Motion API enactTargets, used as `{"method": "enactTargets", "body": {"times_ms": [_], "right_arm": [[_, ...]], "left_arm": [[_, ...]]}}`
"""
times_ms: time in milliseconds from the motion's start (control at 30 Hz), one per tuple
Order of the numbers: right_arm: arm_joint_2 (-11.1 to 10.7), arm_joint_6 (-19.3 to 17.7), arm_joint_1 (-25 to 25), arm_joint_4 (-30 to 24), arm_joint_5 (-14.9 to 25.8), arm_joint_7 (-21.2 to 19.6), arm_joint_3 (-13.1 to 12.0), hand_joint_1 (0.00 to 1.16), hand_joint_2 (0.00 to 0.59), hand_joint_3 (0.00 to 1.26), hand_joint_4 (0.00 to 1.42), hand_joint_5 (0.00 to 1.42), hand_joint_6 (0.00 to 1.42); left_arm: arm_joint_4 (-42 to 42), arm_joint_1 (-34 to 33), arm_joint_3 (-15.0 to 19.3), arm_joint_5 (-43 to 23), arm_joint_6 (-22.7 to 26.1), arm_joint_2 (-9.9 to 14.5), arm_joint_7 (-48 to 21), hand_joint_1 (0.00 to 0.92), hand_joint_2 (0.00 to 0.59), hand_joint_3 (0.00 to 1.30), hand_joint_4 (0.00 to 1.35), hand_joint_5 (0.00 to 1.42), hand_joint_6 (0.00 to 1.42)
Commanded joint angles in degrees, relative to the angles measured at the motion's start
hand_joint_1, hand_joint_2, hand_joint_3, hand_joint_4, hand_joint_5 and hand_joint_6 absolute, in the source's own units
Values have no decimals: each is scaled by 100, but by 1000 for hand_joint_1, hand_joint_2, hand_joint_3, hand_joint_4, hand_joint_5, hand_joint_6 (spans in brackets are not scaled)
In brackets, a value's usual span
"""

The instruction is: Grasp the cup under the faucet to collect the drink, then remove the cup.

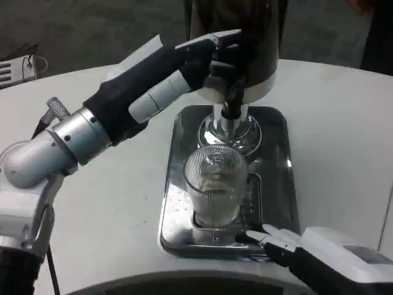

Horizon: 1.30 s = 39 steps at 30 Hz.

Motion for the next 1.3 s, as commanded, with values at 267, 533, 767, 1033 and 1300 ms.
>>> {"method": "enactTargets", "body": {"times_ms": [267, 533, 767, 1033, 1300], "right_arm": [[93, -74, 30, -82, -23, 92, -19, 447, 507, 104, 0, 0, 2], [176, -26, 12, -82, -41, 169, -30, 447, 507, 102, 0, 0, 2], [284, 7, 19, -82, -9, 186, -87, 446, 507, 104, 0, 0, 2], [429, 43, 82, -82, 159, 139, -322, 446, 507, 113, 0, 5, 13], [669, 478, 70, -82, 719, -252, -760, 489, 424, 98, 0, 78, 32]], "left_arm": [[142, -134, -191, 187, 77, 14, -386, 0, 69, 174, 154, 277, 371], [302, -281, -493, 670, -176, 169, -517, 0, 63, 173, 154, 277, 355], [439, -337, -791, 1016, -467, 224, -573, 0, 67, 154, 121, 229, 299], [619, -400, -1003, 1247, -762, 223, -492, 0, 50, 143, 98, 206, 273], [696, -426, -1087, 1334, -954, 225, -426, 0, 49, 140, 97, 198, 266]]}}
